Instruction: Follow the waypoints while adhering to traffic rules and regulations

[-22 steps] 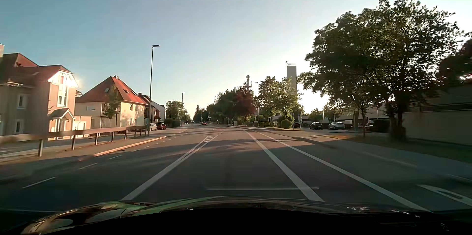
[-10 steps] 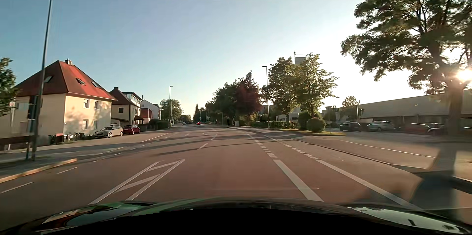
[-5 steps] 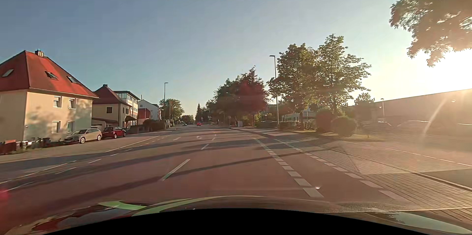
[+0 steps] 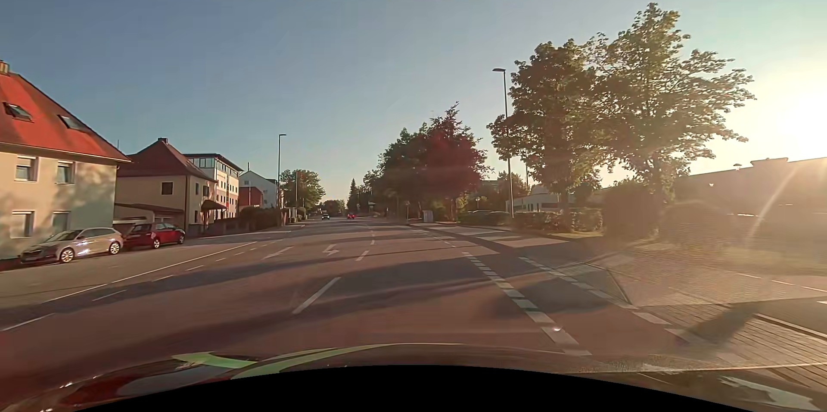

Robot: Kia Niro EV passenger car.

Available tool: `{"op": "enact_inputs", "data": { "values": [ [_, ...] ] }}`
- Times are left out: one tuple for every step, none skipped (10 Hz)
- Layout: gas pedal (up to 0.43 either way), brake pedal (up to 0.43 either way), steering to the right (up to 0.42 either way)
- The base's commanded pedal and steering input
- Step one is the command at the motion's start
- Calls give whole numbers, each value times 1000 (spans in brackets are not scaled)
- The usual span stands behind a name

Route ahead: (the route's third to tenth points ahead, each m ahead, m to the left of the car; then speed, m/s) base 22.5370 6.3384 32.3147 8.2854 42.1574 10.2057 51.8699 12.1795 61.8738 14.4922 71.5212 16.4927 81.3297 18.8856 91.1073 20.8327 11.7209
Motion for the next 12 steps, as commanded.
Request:
{"op": "enact_inputs", "data": {
  "values": [
    [98, 0, -20],
    [98, 0, -23],
    [98, 0, -23],
    [98, 0, -23],
    [98, 0, -23],
    [98, 0, -22],
    [98, 0, -21],
    [98, 0, -20],
    [98, 0, -21],
    [98, 0, -21],
    [98, 0, -21],
    [98, 0, -21]
  ]
}}
